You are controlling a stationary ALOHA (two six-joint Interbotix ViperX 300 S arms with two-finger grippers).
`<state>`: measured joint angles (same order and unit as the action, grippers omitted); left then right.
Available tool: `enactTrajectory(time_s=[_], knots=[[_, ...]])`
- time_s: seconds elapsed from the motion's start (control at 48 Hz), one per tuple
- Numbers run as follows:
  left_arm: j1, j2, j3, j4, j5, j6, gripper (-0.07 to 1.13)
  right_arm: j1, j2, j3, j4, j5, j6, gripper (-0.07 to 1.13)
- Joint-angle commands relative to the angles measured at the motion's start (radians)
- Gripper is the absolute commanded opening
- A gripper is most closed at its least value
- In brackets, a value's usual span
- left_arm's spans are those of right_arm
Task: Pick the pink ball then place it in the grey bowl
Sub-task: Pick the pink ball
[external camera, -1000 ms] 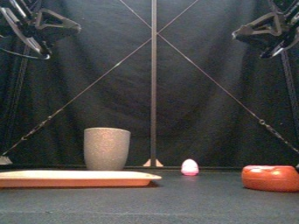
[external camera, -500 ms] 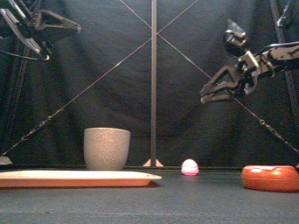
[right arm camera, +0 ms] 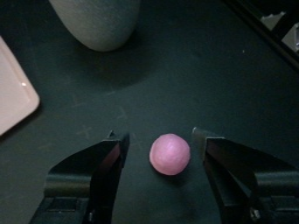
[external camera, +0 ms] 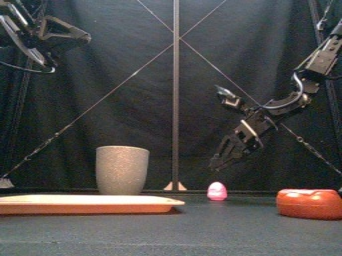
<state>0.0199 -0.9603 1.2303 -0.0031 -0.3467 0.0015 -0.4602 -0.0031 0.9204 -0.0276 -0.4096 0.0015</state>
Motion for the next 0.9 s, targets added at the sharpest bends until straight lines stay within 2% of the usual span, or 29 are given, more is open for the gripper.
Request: enactTrajectory(time_s=[0.021, 0.271, 0.688, 0.792, 0.896], knots=[[0.006, 0.005, -0.011, 0.000, -0.009, 0.000, 0.07, -0.023, 0.041, -0.057, -0.014, 0.018, -0.005, 0.93], [0.009, 0.005, 0.002, 0.000, -0.009, 0.000, 0.07, -0.049, 0.098, -0.089, -0.040, 0.110, 0.003, 0.93], [0.020, 0.005, 0.008, 0.002, -0.009, 0.000, 0.07, -0.049, 0.141, -0.115, -0.034, 0.132, 0.006, 0.91], [0.021, 0.005, 0.011, 0.000, -0.009, -0.002, 0.07, -0.043, 0.144, -0.127, -0.034, 0.152, 0.006, 0.84], [0.021, 0.005, 0.012, 0.000, -0.009, -0.003, 0.07, -0.038, 0.143, -0.137, -0.040, 0.175, 0.006, 0.71]])
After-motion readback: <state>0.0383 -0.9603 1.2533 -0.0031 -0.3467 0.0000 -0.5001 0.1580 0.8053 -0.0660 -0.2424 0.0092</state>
